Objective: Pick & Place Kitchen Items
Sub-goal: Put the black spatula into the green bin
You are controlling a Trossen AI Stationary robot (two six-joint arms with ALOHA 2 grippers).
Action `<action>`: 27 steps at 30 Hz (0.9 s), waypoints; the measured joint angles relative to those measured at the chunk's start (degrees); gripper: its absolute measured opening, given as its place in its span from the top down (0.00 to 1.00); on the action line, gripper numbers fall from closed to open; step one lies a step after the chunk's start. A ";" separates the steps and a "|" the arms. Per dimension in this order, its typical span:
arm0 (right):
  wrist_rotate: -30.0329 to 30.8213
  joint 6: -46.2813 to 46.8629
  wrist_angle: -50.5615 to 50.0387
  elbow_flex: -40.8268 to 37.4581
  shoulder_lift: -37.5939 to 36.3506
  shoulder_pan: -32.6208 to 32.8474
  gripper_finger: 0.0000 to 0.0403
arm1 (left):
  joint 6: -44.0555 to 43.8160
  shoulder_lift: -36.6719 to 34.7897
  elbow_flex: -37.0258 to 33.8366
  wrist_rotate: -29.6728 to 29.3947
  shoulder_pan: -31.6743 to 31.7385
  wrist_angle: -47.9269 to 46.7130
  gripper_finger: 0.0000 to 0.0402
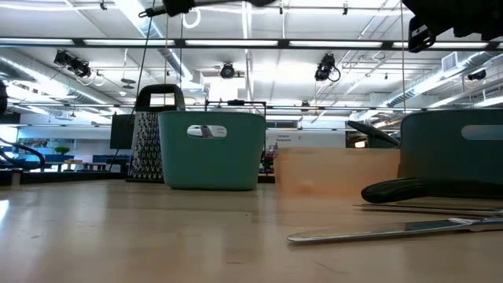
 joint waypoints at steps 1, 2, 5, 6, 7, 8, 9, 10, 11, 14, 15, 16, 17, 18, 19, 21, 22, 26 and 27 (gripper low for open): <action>0.00 0.00 0.01 0.00 0.13 0.00 0.98 | 3.27 0.44 0.00 0.54 1.11 1.27 0.79; 0.01 -0.02 -0.04 0.00 0.19 -0.02 0.98 | 5.26 0.93 0.00 0.72 1.98 1.71 0.79; 0.18 -0.34 0.04 0.00 0.16 0.00 0.98 | 8.15 2.98 0.00 1.06 4.02 -1.21 0.79; 0.69 -0.79 0.00 0.00 0.16 0.00 0.98 | 8.22 3.67 0.00 1.25 4.61 -3.75 0.79; 1.34 -1.13 0.03 0.00 0.16 -0.01 0.98 | 7.75 4.38 0.00 1.19 5.20 -6.18 0.79; 1.80 -1.50 0.11 0.00 0.16 -0.02 0.98 | 6.64 4.99 0.00 1.14 5.88 -8.73 0.79; 2.45 -1.97 0.15 0.00 0.16 0.00 0.98 | 5.61 5.45 -0.02 1.16 6.61 -11.70 0.79; 2.99 -2.50 0.13 0.00 0.16 -0.02 0.98 | 4.95 5.81 -0.29 1.06 7.43 -14.00 0.79; 3.38 -3.02 0.17 0.00 0.16 -0.02 0.98 | 4.88 6.09 -0.59 0.31 8.23 -15.54 0.79; 4.60 -4.40 0.55 0.00 0.16 -0.02 0.98 | 5.94 6.38 -1.38 -3.14 10.80 -16.93 0.79; 4.76 -4.78 0.68 0.00 0.16 -0.02 0.98 | 7.26 6.38 -1.49 -4.19 11.76 -16.70 0.79; 4.96 -5.10 0.83 0.00 0.16 -0.02 0.98 | 8.25 6.38 -1.51 -4.81 12.72 -16.61 0.79; 5.17 -5.23 0.96 0.00 0.16 -0.02 0.98 | 8.99 6.38 -1.53 -5.24 13.72 -15.91 0.79; 5.61 -5.27 1.09 0.00 0.16 -0.02 0.98 | 9.91 6.38 -1.53 -5.33 14.73 -14.56 0.79; 6.08 -5.27 1.11 0.00 0.16 -0.02 0.98 | 10.69 6.38 -1.53 -5.33 15.74 -13.19 0.79; 6.31 -5.16 1.09 0.00 0.16 -0.02 0.98 | 12.81 6.38 -1.53 -5.04 17.87 -9.49 0.79; 6.30 -5.02 1.09 0.00 0.16 -0.04 0.98 | 14.16 6.38 -1.53 -4.27 18.89 -7.31 0.79; 6.14 -4.04 1.08 0.00 0.16 -0.02 0.98 | 18.49 6.36 -1.53 4.40 22.70 3.94 0.79; 6.09 -3.68 1.07 0.00 0.16 -0.02 0.98 | 18.92 6.36 -1.53 7.03 23.66 6.90 0.79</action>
